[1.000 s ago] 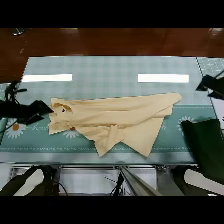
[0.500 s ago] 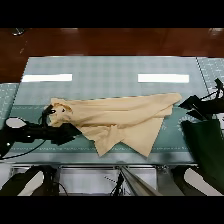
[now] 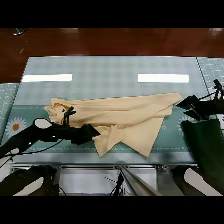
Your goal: Fold the shirts.
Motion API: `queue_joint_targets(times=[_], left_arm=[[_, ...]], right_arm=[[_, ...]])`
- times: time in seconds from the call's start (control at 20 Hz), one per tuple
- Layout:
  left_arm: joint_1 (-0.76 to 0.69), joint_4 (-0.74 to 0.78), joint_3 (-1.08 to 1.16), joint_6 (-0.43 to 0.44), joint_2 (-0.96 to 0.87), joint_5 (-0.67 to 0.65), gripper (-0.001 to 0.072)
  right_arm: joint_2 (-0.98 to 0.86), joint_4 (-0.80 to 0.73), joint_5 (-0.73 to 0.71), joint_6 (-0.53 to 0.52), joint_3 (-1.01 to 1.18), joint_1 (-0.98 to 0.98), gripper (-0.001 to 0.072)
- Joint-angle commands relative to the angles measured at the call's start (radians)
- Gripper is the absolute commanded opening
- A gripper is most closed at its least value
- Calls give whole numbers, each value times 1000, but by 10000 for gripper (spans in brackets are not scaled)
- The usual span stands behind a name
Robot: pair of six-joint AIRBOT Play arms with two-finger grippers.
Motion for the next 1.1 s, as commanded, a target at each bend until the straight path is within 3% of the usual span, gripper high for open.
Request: queue_joint_targets(times=[0.0,0.05,0.1,0.2,0.55,1.05], left_arm=[[-85,-24,58,3,-46,123,695],[-89,-24,78,3,-51,134,545],[-90,-24,98,23,-53,133,52],[-85,-24,135,82,-53,132,24],[-80,-23,169,82,-53,132,24],[-81,-27,169,82,-53,133,24]], right_arm=[[1,-2,-21,-1,-1,0,622],[1,-7,-32,-1,-1,0,622],[1,-23,-49,0,-1,0,622],[-7,-53,-85,3,-1,0,622],[-187,92,-143,-54,0,9,622],[-451,100,-122,-18,231,168,621]])
